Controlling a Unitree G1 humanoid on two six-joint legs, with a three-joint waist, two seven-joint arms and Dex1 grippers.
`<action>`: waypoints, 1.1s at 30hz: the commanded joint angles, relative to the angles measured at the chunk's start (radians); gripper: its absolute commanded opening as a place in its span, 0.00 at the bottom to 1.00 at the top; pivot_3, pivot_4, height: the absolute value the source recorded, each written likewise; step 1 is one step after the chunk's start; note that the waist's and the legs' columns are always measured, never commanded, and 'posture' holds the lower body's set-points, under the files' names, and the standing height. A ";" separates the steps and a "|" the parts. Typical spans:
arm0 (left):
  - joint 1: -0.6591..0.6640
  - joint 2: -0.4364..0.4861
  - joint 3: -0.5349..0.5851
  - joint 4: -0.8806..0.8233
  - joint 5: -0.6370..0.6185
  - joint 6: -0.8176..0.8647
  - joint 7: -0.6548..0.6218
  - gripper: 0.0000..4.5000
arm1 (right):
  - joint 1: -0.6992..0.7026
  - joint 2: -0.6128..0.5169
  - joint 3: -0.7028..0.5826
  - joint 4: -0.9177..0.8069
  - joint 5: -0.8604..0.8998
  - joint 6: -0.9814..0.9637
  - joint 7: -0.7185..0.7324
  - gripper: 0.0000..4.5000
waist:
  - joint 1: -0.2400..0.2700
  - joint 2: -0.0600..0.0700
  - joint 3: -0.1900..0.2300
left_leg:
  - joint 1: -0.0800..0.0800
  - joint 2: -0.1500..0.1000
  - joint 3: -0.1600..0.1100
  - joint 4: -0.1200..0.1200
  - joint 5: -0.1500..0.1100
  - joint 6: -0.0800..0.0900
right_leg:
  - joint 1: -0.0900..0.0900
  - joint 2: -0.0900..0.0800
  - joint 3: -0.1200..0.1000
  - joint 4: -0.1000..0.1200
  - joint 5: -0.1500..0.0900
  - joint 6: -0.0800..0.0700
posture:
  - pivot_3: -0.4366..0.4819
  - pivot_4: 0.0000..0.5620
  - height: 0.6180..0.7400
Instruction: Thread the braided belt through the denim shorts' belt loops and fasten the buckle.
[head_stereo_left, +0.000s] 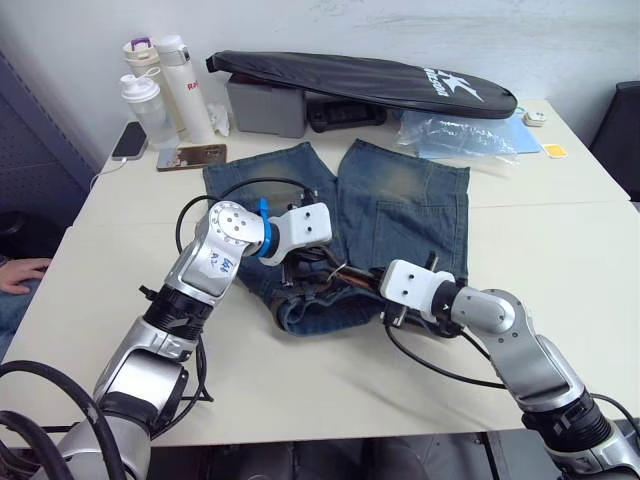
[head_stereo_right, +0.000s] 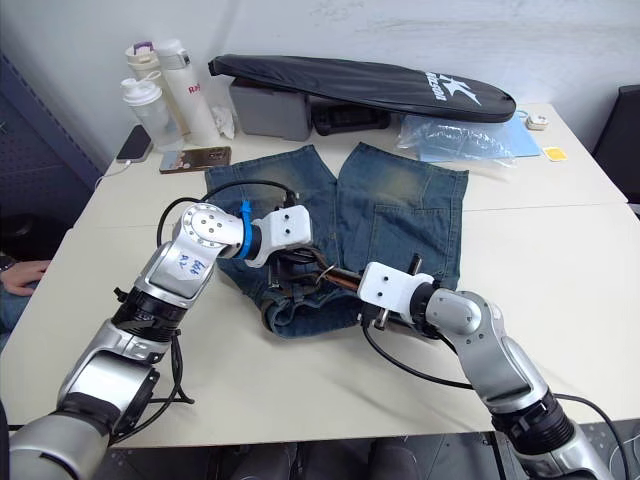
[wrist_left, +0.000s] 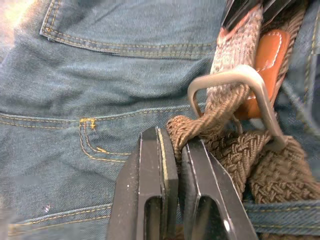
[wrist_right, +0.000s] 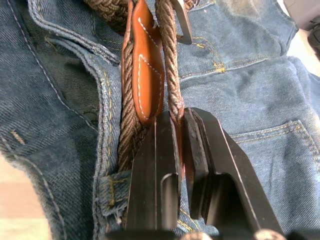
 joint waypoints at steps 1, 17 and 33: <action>-0.024 0.051 0.083 -0.062 -0.118 0.106 -0.072 0.43 | -0.019 -0.017 -0.031 -0.006 0.002 -0.020 0.007 0.00 | -0.001 0.000 0.000 | 0.000 0.000 0.000 0.000 0.000 0.000 | 0.000 0.000 0.000 0.000 0.000 0.000 | 0.48 0.27 1.00; 0.037 0.220 0.279 -0.017 -0.402 0.382 -0.103 0.86 | 0.000 -0.104 -0.124 -0.030 0.060 -0.045 0.070 0.00 | 0.001 0.000 0.000 | 0.000 -0.001 -0.003 0.000 0.000 0.000 | 0.001 -0.001 -0.001 0.000 0.000 0.000 | 0.48 0.27 1.00; 0.140 0.153 0.023 -0.128 -0.397 0.378 -0.047 0.01 | -0.004 -0.081 -0.098 -0.073 0.046 0.000 0.052 0.00 | 0.000 0.000 0.000 | 0.000 0.000 -0.003 -0.001 0.000 0.000 | 0.000 -0.001 0.001 -0.001 0.000 0.000 | 0.48 0.27 1.00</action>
